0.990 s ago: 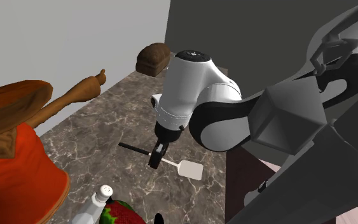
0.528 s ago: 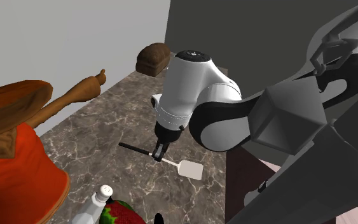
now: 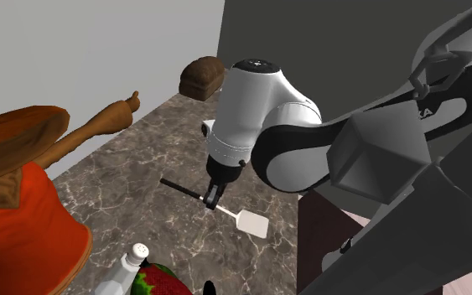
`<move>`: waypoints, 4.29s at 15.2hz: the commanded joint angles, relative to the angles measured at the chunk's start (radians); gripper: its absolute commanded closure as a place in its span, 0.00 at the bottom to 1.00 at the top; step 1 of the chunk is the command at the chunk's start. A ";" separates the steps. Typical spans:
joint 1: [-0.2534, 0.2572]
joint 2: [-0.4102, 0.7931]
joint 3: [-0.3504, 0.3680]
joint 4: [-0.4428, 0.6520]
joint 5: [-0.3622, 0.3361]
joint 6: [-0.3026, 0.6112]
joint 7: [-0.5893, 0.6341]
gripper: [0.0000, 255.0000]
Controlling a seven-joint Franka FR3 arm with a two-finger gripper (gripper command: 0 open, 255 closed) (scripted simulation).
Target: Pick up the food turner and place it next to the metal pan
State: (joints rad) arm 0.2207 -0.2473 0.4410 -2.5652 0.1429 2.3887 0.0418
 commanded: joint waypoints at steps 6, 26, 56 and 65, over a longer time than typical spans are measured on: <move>0.018 -0.070 -0.019 0.056 0.015 -0.110 -0.013 1.00; -0.042 -0.181 -0.215 0.107 -0.024 -0.286 -0.229 1.00; -0.321 0.241 -0.663 0.510 -0.087 -0.296 -0.908 1.00; -0.321 0.289 -0.663 0.440 -0.070 -0.180 -0.924 1.00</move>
State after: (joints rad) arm -0.1013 0.0346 -0.2229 -2.1192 0.0709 2.1952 -0.8818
